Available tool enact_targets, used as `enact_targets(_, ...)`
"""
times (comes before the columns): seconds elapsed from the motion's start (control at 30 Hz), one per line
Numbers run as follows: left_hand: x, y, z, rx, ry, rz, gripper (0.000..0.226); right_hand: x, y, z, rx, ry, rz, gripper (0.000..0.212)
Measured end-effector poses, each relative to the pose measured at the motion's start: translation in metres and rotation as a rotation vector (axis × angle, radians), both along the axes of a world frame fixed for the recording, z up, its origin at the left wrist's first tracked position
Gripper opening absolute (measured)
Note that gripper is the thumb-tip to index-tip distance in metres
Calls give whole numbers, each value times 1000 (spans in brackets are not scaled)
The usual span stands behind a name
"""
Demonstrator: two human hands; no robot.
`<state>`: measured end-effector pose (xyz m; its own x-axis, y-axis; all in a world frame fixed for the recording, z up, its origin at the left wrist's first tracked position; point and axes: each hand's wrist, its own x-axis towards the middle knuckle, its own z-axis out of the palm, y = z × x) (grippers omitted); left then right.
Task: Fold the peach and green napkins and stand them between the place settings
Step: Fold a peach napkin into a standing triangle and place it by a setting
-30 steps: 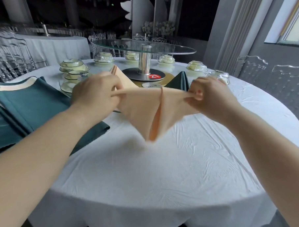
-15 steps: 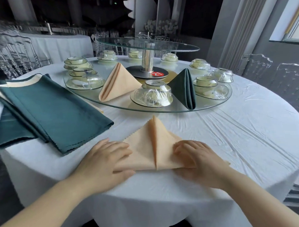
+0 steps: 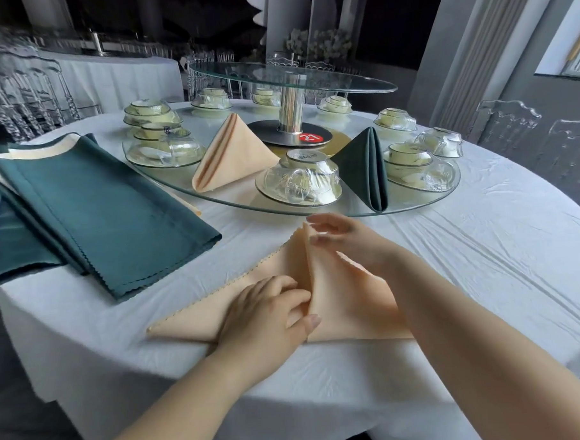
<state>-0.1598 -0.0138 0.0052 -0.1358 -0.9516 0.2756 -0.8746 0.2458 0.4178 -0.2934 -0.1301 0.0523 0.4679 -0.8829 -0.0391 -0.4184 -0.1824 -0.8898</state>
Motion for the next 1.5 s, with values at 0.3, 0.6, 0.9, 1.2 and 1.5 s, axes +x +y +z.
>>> enact_targets(0.3, 1, 0, -4, 26, -31, 32, 88, -6, -17, 1, 171, -7, 123, 45)
enact_targets(0.6, -1, 1, 3, 122, -37, -7, 54, -8, -20, 8, 237, -54, 207, 11)
enact_targets(0.9, -7, 5, 3, 43, -179, 59, 56, 3, -20, 17, -177, 369, -32, 25)
enact_targets(1.2, -9, 4, -3, 41, -218, 12, 97, 18, -16, -13, -308, 420, -147, 21)
enact_targets(1.5, -9, 2, -6, -16, -201, 84, 101, -5, 59, -18, -670, 406, 116, 42)
